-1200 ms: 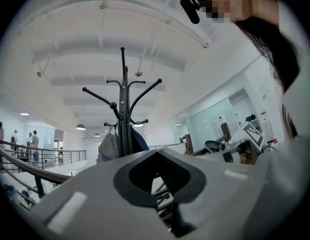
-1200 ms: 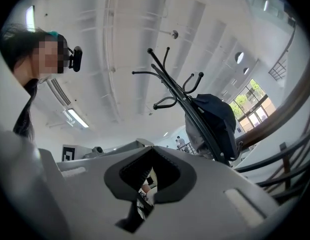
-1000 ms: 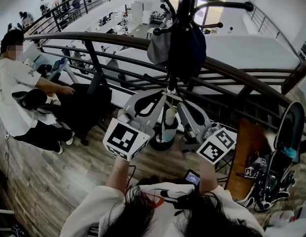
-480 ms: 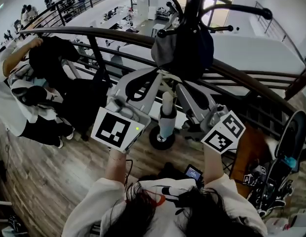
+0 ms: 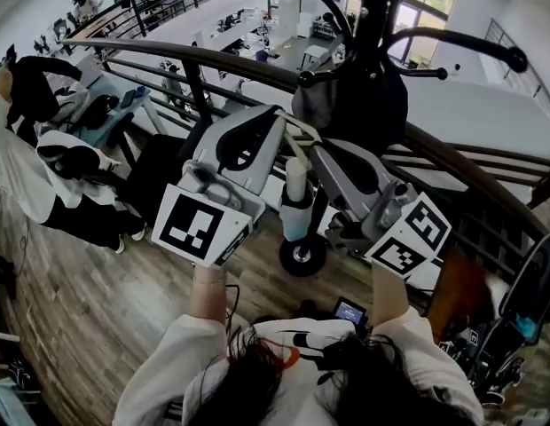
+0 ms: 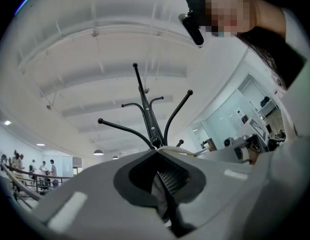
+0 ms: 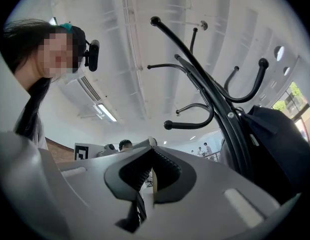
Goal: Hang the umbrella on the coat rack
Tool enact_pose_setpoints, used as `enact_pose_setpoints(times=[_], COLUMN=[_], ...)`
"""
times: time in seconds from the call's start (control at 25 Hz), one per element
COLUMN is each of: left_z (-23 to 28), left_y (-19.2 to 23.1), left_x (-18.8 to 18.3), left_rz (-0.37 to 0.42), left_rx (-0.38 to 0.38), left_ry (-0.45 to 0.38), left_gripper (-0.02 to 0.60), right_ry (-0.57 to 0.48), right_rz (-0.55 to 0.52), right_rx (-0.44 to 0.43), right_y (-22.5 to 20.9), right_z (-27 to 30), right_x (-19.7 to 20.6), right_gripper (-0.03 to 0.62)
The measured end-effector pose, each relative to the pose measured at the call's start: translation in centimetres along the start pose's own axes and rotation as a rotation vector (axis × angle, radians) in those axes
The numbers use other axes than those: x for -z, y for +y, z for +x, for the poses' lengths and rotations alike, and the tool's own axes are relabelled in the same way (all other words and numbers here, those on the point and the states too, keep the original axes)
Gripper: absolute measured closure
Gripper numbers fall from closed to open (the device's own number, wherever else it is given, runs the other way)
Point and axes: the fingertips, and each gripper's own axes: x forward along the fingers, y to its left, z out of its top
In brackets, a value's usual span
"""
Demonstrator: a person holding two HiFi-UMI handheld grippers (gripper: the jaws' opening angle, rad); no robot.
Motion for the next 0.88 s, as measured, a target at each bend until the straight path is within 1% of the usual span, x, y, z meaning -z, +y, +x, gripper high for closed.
enact_pose_setpoints(times=[0.28,0.44,0.68,0.88], left_z=[1.4,2.5,4.2,5.9], left_y=[2.2,2.7,3.4,3.4], left_x=[-0.6,-0.9,-1.3,0.0], left_rz=[0.058,0.038,0.061,0.048], left_rx=[-0.009,0.014,0.028,0.050], left_ry=[0.020,-0.003,-0.020,-0.001], left_gripper=[0.581,0.581,0.581,0.581], right_ry=[-0.036,-0.053,-0.077,-0.064], right_rz=[0.010,-0.039,-0.066,-0.080], right_rx=[-0.034,-0.061,-0.052,-0.023], right_y=[-1.4,-1.6,-2.6,-3.5], right_z=[2.1,2.5,3.1,3.1], right_x=[-1.4,-2.4,-3.6,-3.6], right_gripper=[0.571,0.571,0.571,0.571])
